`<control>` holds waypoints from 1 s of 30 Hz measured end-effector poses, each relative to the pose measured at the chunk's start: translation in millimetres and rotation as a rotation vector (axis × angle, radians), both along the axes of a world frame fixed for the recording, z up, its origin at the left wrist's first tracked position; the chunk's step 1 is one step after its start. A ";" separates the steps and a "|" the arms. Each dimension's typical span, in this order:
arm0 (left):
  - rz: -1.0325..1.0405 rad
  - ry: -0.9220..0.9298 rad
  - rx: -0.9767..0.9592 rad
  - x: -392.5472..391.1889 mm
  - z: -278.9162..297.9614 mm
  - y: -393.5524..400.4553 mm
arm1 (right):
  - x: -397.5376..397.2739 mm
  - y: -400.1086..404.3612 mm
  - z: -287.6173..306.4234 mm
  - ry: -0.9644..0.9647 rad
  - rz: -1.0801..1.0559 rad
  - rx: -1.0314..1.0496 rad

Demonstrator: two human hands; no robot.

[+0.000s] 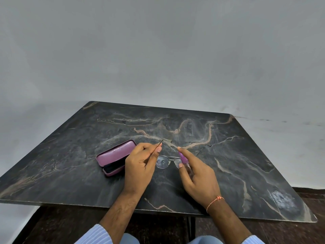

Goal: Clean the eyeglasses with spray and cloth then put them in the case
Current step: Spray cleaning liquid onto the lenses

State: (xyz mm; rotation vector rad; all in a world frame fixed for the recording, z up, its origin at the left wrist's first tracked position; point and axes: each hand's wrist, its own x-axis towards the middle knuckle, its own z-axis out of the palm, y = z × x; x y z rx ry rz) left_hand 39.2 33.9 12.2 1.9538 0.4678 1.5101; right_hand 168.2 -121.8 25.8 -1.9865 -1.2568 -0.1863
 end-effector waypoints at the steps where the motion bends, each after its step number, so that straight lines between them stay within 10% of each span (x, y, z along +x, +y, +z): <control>1: -0.002 0.005 0.002 0.1 -0.1 -0.1 | -3.1 0.4 -0.4 0.002 0.013 0.008; 20: 0.006 0.035 0.003 -1.3 1.5 -1.0 | -30.8 12.5 -6.3 -0.073 0.005 -0.028; 30: 0.029 0.010 -0.041 -0.8 2.1 1.0 | 1.4 -21.8 -8.5 0.269 0.000 0.267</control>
